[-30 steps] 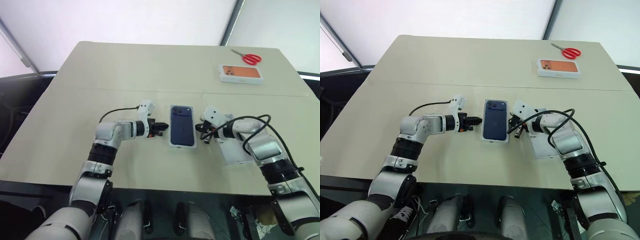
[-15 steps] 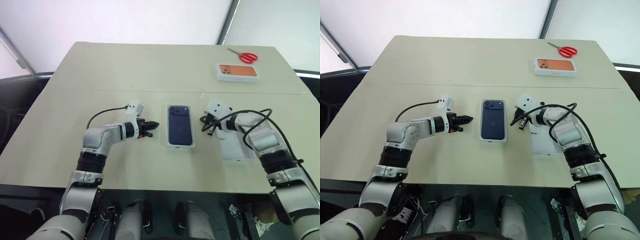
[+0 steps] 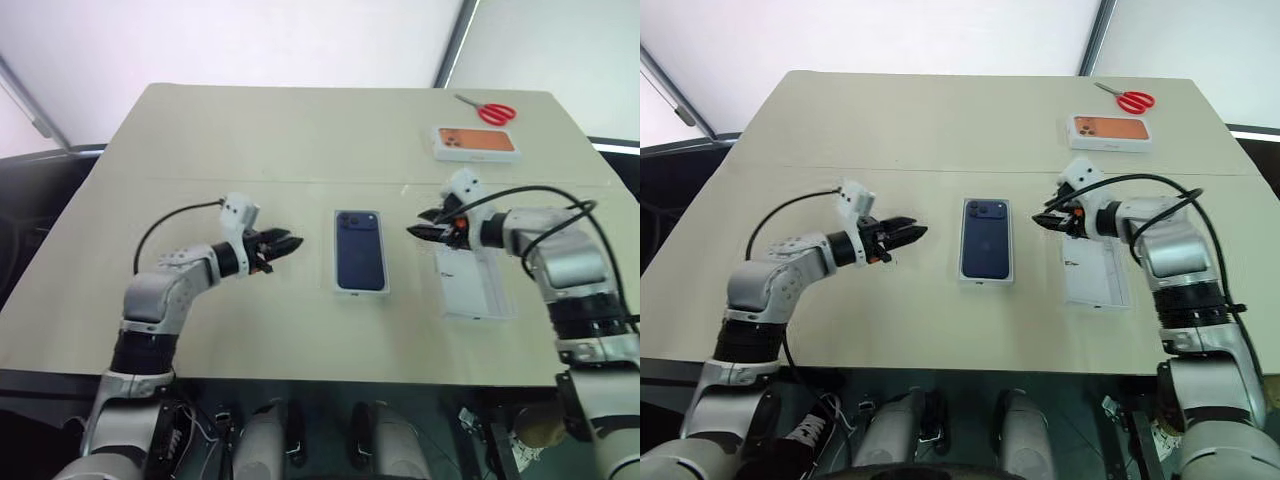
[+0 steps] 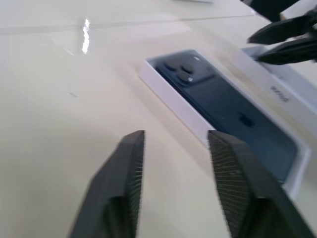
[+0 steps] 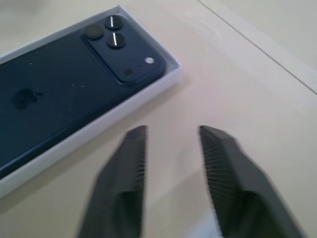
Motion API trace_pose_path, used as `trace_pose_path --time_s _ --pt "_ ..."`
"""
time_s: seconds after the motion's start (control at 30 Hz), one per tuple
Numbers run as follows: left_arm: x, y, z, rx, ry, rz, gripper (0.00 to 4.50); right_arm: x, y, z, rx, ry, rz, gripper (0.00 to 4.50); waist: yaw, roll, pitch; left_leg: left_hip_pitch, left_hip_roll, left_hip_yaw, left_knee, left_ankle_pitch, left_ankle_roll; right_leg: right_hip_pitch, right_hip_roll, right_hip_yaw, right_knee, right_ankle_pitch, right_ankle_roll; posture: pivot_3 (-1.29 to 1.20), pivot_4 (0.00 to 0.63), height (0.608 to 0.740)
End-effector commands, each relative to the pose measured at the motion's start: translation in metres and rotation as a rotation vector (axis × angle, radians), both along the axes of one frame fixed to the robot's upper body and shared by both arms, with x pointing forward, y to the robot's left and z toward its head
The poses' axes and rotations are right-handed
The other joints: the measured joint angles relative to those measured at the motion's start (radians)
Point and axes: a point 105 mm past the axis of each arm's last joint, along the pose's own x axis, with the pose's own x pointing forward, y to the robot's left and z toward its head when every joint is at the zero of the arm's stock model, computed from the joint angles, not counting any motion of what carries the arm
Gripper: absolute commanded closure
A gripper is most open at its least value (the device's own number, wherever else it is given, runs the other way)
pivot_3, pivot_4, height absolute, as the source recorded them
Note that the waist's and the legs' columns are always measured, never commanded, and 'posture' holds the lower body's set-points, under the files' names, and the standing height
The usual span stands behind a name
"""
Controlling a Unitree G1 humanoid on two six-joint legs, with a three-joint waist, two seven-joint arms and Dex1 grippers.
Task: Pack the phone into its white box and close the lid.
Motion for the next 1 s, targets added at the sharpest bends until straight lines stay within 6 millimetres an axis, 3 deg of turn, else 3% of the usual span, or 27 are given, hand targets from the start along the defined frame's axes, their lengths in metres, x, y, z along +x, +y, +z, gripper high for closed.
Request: trace_pose_path --time_s 0.03,0.07,0.27,0.53,0.73,1.0 --pt "0.001 0.003 0.024 -0.005 -0.133 -0.053 0.63 -0.010 -0.005 0.007 0.010 0.008 -0.099 0.61 0.000 0.000 0.000 0.000 0.000 0.000 0.000 0.000 0.000 0.000 0.000 0.000 0.000 0.000 0.000 0.00 0.150 0.738" --pt "0.000 0.003 0.026 -0.002 -0.144 -0.072 0.10 -0.014 -0.009 0.003 -0.003 0.024 -0.125 0.05 0.002 0.000 0.000 0.000 0.000 0.000 -0.001 0.000 0.000 -0.001 0.000 0.000 0.000 -0.001 -0.001 0.00 0.150 0.738" --pt "-0.028 -0.011 0.014 0.074 -0.192 -0.264 0.02 -0.036 -0.032 -0.007 0.016 0.136 -0.309 0.00 -0.001 0.001 0.001 -0.007 -0.001 0.001 -0.001 0.000 0.000 -0.006 -0.002 0.001 0.000 -0.001 -0.002 0.00 0.150 0.738" --pt "-0.044 -0.014 0.015 0.098 -0.347 -0.344 0.02 -0.063 -0.010 -0.008 0.042 0.264 -0.347 0.00 -0.001 0.002 0.001 -0.008 0.000 0.001 -0.001 0.001 -0.001 -0.009 0.000 0.001 0.001 -0.001 -0.003 0.00 0.150 0.738" --pt "-0.043 -0.013 0.012 0.113 -0.366 -0.333 0.02 -0.060 0.002 -0.015 0.157 0.273 -0.400 0.00 0.002 0.002 0.001 -0.013 0.000 0.001 0.000 0.001 -0.001 -0.012 0.000 0.000 0.001 0.001 0.000 0.00 0.150 0.738" --pt "-0.041 -0.015 0.012 0.108 -0.373 -0.294 0.02 -0.061 -0.003 -0.025 0.087 0.262 -0.483 0.00 -0.001 0.002 0.001 -0.015 0.000 0.001 0.002 0.002 0.003 -0.012 0.002 0.000 0.001 0.001 0.000 0.00 0.150 0.738"
